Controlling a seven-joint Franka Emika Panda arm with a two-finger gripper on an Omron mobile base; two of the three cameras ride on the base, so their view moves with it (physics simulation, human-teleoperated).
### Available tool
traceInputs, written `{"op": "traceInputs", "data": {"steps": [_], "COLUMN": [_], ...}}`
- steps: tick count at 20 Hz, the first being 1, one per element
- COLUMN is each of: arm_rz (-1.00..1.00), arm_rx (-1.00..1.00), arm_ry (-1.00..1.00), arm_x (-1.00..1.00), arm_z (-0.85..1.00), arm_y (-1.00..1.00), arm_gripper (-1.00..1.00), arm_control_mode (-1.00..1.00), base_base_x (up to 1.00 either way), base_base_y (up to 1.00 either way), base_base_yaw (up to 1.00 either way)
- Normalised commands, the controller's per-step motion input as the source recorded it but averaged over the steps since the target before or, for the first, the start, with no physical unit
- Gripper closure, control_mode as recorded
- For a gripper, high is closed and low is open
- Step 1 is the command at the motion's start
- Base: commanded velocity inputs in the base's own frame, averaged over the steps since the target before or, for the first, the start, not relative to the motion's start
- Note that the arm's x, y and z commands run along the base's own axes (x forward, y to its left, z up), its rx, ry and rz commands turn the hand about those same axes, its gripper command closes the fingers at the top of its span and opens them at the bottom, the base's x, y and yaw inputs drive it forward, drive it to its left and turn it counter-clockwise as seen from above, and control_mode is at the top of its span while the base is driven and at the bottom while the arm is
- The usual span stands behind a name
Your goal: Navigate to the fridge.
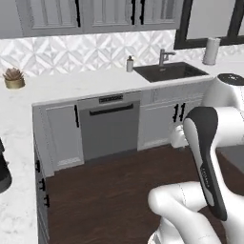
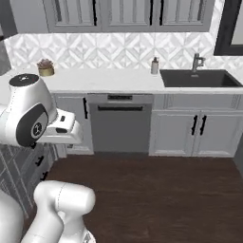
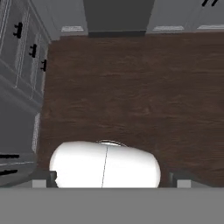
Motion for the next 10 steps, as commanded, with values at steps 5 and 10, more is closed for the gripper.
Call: {"op": "traceInputs", "data": {"steps": [5,10], "arm_rz": [0.0,0.0], "arm_rx": [0.0,0.0], "arm_ry": [0.0,0.0], "arm_x": [0.0,0.0], "arm_z": [0.0,0.0], "arm_y": [0.0,0.0], "arm_gripper": [-1.0,-1.0], "arm_control_mode": [1.0,1.0], "base_base_x": [-0.03,0.0], "base_base_y": [0.0,0.0], "base_base_yaw": [-1.0,-1.0]}}
